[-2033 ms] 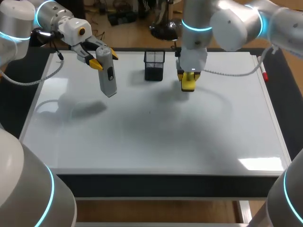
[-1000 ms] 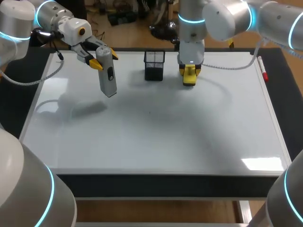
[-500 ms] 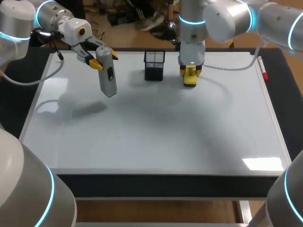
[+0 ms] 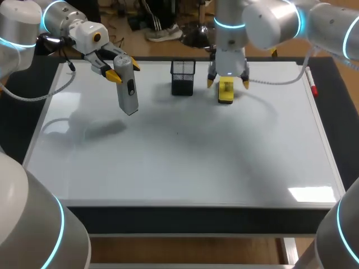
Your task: Pick up the inspection probe, press it on each red-marked spot on the whiteboard one by one, put down the probe, pick up the eraser, and wipe off all the red marks.
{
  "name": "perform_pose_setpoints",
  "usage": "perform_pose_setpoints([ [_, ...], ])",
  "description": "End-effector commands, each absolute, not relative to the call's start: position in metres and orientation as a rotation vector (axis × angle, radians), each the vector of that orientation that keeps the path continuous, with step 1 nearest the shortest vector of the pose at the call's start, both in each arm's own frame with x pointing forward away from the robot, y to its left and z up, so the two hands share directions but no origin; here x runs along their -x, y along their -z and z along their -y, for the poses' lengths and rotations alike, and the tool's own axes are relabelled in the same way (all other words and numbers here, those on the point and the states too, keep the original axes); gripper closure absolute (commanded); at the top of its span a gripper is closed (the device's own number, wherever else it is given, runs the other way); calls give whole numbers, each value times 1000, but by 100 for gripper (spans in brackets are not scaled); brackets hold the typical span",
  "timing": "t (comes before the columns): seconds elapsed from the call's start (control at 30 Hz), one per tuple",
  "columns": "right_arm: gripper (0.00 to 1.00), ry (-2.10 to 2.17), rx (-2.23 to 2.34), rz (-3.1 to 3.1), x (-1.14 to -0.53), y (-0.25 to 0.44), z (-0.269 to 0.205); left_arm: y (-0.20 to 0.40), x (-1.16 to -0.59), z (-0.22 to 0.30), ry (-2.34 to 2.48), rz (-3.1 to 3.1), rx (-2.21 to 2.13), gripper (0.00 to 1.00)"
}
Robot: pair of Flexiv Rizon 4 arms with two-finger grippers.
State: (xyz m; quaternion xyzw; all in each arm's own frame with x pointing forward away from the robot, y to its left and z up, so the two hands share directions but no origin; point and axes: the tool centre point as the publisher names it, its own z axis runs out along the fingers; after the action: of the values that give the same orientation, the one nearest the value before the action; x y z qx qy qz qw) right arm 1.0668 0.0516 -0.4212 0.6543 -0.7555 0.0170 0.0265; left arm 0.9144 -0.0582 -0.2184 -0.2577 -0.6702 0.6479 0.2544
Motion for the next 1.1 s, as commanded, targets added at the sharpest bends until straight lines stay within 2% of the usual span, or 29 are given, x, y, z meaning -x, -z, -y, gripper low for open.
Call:
perform_pose_setpoints([
  [0.03, 0, -64, -2021, 2354, -1065, 411, -44, 218, -917, 58, -1756, 1815, 704, 100],
  [0.7, 0, 160, -1622, 2909, -1057, 334, 16, 218, -917, 58, -1756, 1815, 704, 100],
  [1.1, 0, 478, -1294, 3171, -1049, 294, 35, 218, -917, 58, -1756, 1815, 704, 100],
])
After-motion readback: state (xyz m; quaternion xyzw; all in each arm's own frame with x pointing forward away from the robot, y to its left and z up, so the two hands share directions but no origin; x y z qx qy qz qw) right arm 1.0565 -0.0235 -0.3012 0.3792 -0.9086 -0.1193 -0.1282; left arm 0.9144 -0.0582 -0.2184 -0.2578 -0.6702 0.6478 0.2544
